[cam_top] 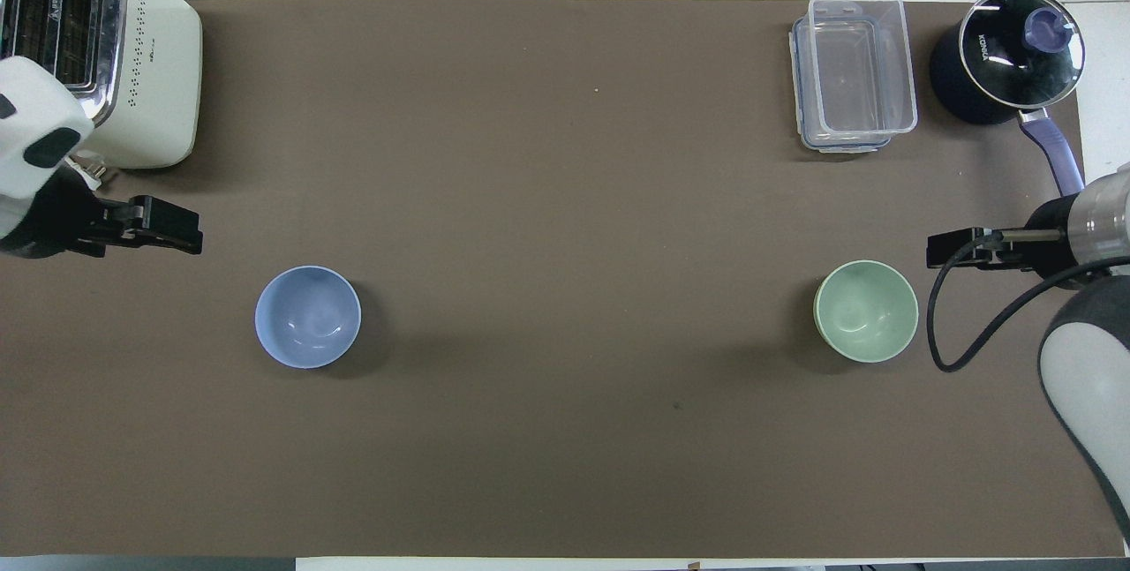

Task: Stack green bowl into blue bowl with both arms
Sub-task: 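Reach the left gripper to the blue bowl while the right gripper reaches the green bowl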

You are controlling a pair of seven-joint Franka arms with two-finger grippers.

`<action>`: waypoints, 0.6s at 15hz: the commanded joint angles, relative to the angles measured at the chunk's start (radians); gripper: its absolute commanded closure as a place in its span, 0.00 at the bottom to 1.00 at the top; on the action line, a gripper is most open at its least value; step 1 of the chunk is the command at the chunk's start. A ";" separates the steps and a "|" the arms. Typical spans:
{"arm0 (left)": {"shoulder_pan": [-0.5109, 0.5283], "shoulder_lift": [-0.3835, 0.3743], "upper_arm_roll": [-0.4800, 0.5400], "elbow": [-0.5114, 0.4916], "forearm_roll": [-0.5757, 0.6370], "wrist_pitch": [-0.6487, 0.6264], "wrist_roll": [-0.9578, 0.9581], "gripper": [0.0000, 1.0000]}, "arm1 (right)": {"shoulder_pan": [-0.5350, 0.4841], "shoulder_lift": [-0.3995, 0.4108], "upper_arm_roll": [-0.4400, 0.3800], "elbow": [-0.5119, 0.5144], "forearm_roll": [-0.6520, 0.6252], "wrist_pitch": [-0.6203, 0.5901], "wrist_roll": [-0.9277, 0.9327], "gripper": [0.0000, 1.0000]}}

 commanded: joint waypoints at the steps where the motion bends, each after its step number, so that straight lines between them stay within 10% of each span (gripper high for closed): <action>1: -0.003 -0.051 0.007 -0.254 0.006 0.197 0.057 0.00 | -0.033 -0.083 0.004 -0.203 0.019 0.157 -0.058 0.00; 9: -0.011 0.021 0.007 -0.465 0.006 0.481 0.064 0.05 | -0.093 -0.006 0.004 -0.330 0.021 0.352 -0.147 0.01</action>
